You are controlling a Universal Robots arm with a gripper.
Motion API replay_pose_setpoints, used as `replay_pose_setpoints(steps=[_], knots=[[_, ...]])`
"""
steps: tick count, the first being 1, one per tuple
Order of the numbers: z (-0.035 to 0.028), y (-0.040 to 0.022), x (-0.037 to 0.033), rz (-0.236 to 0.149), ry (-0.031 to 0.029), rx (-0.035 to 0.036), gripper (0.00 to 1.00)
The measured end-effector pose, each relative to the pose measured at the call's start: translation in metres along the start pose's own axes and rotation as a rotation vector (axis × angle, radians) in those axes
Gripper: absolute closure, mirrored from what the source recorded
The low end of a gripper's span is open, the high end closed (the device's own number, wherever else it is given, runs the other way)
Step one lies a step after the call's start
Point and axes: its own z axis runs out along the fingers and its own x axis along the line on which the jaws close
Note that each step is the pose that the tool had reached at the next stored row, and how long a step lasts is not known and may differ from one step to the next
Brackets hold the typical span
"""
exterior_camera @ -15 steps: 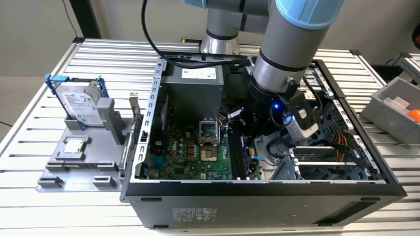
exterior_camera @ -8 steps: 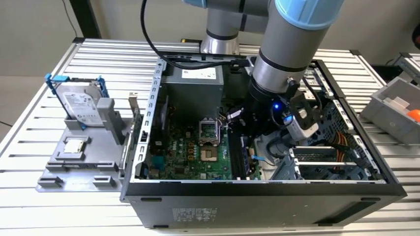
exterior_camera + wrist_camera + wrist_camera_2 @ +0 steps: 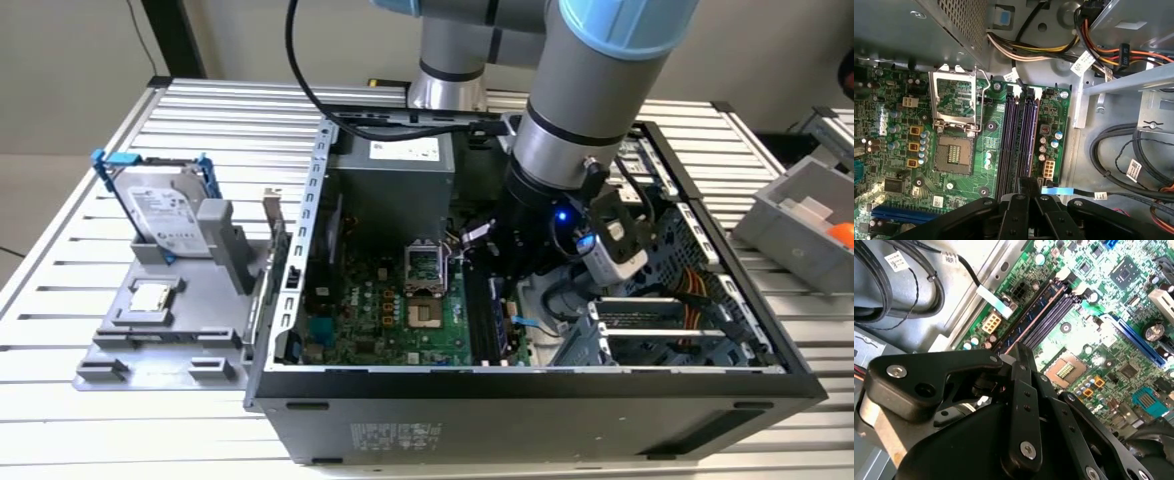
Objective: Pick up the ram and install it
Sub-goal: 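Press down the ram until it locks into place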
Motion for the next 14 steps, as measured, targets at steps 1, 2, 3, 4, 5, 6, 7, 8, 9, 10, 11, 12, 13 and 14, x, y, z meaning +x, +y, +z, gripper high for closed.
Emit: replay_pose_setpoints(steps=[1, 2, 3, 4, 5, 6, 7, 8, 9, 10, 11, 12, 13, 14], knots=[[0.0, 0.0, 0.0003, 0.0, 0.0001, 0.0, 1.0], [0.0, 0.0, 0.0004, 0.0, 0.0, 0.0002, 1.0], [0.0001, 0.0, 0.0007, 0.0, 0.0001, 0.0002, 1.0], [0.0001, 0.0001, 0.0007, 0.0, 0.0001, 0.0002, 1.0], [0.0001, 0.0001, 0.0007, 0.0, 0.0001, 0.0001, 1.0], [0.0002, 0.0001, 0.0011, 0.0, 0.0, 0.0, 1.0], [0.0002, 0.0001, 0.0011, 0.0, 0.0, 0.0001, 1.0], [0.0002, 0.0001, 0.0011, 0.0, 0.0, 0.0001, 1.0], [0.0002, 0.0001, 0.0011, 0.0, 0.0, -0.0001, 1.0], [0.0002, 0.0001, 0.0012, 0.0, 0.0, 0.0001, 1.0], [0.0002, 0.0001, 0.0013, 0.0, 0.0, 0.0, 1.0], [0.0002, 0.0001, 0.0013, 0.0, 0.0, 0.0, 1.0], [0.0002, 0.0001, 0.0013, 0.0, 0.0, 0.0, 1.0], [0.0002, 0.0001, 0.0013, 0.0, 0.0, 0.0, 1.0]])
